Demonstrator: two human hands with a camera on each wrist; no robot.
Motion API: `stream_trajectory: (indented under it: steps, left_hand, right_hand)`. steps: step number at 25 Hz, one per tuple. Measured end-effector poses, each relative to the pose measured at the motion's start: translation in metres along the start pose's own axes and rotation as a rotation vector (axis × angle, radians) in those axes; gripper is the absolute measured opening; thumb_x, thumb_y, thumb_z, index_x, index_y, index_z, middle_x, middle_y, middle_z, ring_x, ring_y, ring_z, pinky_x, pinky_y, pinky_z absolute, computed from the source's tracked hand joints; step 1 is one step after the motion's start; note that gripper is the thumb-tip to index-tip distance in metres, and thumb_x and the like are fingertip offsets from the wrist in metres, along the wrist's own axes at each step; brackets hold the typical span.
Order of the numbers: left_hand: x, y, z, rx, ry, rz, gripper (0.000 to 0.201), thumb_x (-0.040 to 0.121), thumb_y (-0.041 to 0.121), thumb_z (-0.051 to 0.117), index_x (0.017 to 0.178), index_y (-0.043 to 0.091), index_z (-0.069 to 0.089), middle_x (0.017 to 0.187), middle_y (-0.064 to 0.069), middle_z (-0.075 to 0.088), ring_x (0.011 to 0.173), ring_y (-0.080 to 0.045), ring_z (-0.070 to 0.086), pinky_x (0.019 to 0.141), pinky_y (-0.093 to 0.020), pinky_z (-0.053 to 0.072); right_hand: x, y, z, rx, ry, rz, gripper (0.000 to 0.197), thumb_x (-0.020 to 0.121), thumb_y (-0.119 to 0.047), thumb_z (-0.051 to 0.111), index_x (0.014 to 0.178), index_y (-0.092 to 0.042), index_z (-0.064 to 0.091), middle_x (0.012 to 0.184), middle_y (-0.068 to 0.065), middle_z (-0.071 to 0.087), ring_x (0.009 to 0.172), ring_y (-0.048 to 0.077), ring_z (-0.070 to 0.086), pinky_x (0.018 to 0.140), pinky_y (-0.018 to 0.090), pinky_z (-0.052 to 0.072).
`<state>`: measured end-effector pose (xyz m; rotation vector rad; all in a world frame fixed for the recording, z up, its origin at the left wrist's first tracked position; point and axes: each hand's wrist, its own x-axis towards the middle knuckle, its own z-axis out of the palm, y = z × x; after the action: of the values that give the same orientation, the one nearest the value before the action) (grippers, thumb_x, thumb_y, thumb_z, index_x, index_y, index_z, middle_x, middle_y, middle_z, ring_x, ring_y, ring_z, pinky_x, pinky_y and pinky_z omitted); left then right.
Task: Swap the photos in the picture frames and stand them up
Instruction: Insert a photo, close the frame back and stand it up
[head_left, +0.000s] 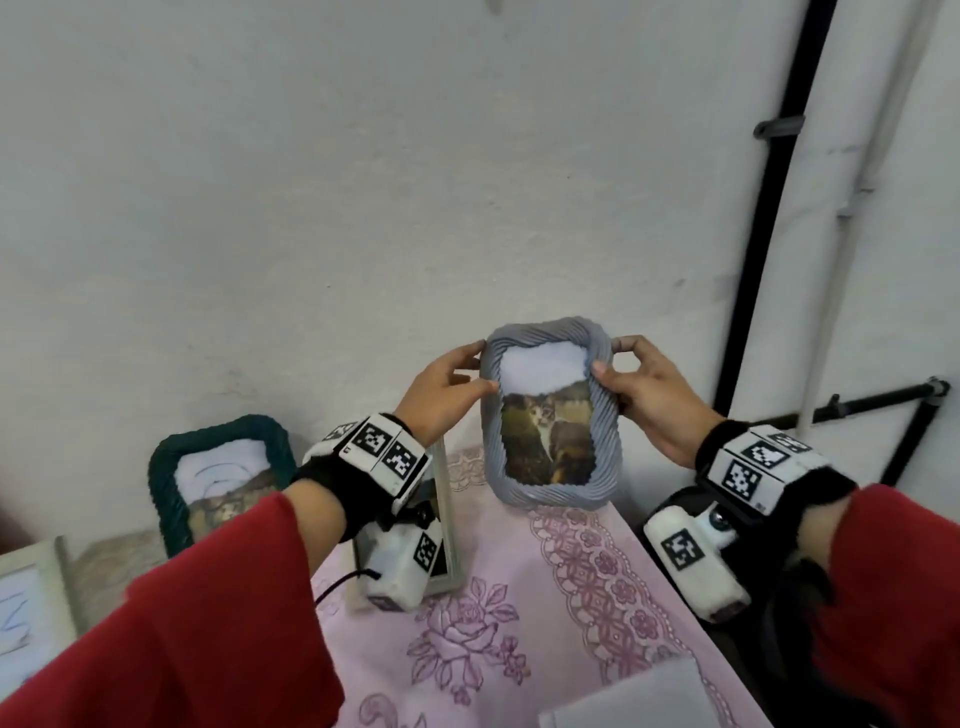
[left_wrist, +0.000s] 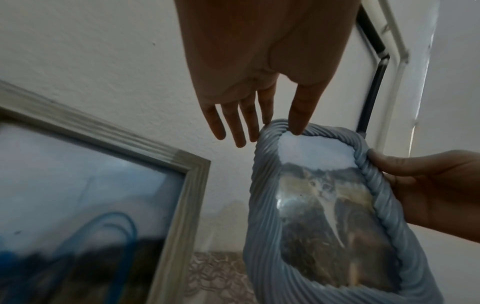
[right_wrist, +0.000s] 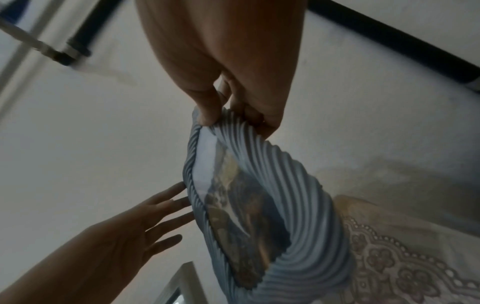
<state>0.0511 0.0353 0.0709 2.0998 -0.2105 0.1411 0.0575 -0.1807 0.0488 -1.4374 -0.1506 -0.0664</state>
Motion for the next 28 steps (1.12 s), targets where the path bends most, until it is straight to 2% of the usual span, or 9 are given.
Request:
stream_trajectory:
  steps: [6, 11, 14, 16, 19, 21, 24, 26, 28]
  left_hand:
    - [0.042, -0.028, 0.004, 0.522, -0.104, -0.073, 0.063, 0.089, 0.034, 0.055, 0.146, 0.028, 0.027, 0.146, 0.002, 0.043, 0.135, -0.02, 0.038, 0.115, -0.042, 0.019]
    - [0.048, -0.033, 0.009, 0.838, -0.265, -0.139, 0.067, 0.084, 0.046, 0.05, 0.143, 0.021, 0.032, 0.14, -0.008, 0.049, 0.128, -0.027, 0.045, 0.109, -0.038, 0.029]
    - [0.039, -0.029, 0.01, 0.858, -0.241, -0.114, 0.081, 0.063, 0.05, 0.038, 0.137, 0.02, 0.044, 0.134, -0.007, 0.055, 0.123, -0.026, 0.049, 0.105, -0.034, 0.031]
    - [0.032, -0.027, 0.008, 0.853, -0.222, -0.093, 0.08, 0.058, 0.048, 0.035, 0.129, 0.017, 0.054, 0.128, -0.007, 0.06, 0.119, -0.026, 0.052, 0.102, -0.033, 0.032]
    - [0.027, -0.028, 0.006, 0.863, -0.251, -0.086, 0.07, 0.072, 0.053, 0.044, 0.131, 0.017, 0.051, 0.13, -0.006, 0.058, 0.121, -0.025, 0.051, 0.104, -0.034, 0.031]
    - [0.026, -0.029, 0.008, 0.859, -0.246, -0.066, 0.054, 0.087, 0.041, 0.053, 0.134, 0.017, 0.046, 0.133, -0.006, 0.056, 0.123, -0.025, 0.05, 0.106, -0.034, 0.029]
    - [0.025, -0.03, 0.013, 0.838, -0.239, -0.047, 0.052, 0.088, 0.032, 0.056, 0.136, 0.016, 0.043, 0.13, -0.008, 0.057, 0.121, -0.026, 0.052, 0.104, -0.034, 0.03]
    - [0.024, -0.032, 0.015, 0.833, -0.219, -0.029, 0.053, 0.088, 0.031, 0.056, 0.136, 0.017, 0.041, 0.13, -0.008, 0.057, 0.121, -0.025, 0.051, 0.103, -0.034, 0.03]
    - [0.022, -0.033, 0.014, 0.825, -0.187, -0.001, 0.056, 0.087, 0.031, 0.057, 0.138, 0.019, 0.039, 0.133, -0.007, 0.055, 0.125, -0.023, 0.049, 0.105, -0.034, 0.029]
  right_hand:
    - [0.046, 0.05, 0.005, 0.01, 0.006, 0.049, 0.019, 0.092, -0.003, 0.052, 0.084, -0.02, 0.045, 0.073, 0.01, 0.059, 0.06, 0.019, 0.056, 0.051, 0.025, 0.048]
    - [0.047, 0.071, 0.012, -0.03, -0.008, 0.158, 0.016, 0.094, -0.007, 0.051, 0.086, -0.02, 0.045, 0.076, 0.006, 0.059, 0.067, 0.017, 0.056, 0.062, 0.03, 0.044]
    - [0.042, 0.072, 0.011, -0.034, -0.009, 0.204, 0.012, 0.094, -0.009, 0.051, 0.09, -0.019, 0.045, 0.079, 0.005, 0.059, 0.07, 0.018, 0.055, 0.065, 0.032, 0.045]
    - [0.036, 0.072, 0.01, -0.029, -0.021, 0.225, 0.011, 0.094, -0.009, 0.051, 0.092, -0.018, 0.045, 0.08, 0.006, 0.059, 0.071, 0.019, 0.055, 0.067, 0.034, 0.046]
    - [0.027, 0.075, 0.006, 0.02, -0.016, 0.267, 0.013, 0.093, -0.009, 0.053, 0.088, -0.02, 0.046, 0.079, 0.007, 0.059, 0.071, 0.02, 0.055, 0.068, 0.037, 0.047]
    - [0.023, 0.076, 0.001, 0.043, -0.009, 0.274, 0.014, 0.092, -0.01, 0.055, 0.086, -0.02, 0.047, 0.079, 0.008, 0.061, 0.071, 0.02, 0.057, 0.068, 0.038, 0.049]
    - [0.021, 0.077, -0.004, -0.019, 0.0, 0.249, 0.015, 0.089, -0.009, 0.06, 0.095, -0.015, 0.048, 0.081, 0.011, 0.064, 0.07, 0.02, 0.061, 0.063, 0.034, 0.055]
    - [0.021, 0.078, -0.005, -0.132, 0.008, 0.215, 0.03, 0.086, -0.008, 0.064, 0.108, -0.009, 0.045, 0.085, 0.014, 0.064, 0.07, 0.019, 0.062, 0.059, 0.027, 0.056]
    - [0.021, 0.079, -0.006, -0.233, 0.016, 0.187, 0.043, 0.082, -0.01, 0.069, 0.115, -0.007, 0.042, 0.098, 0.021, 0.064, 0.078, 0.022, 0.062, 0.065, 0.026, 0.054]
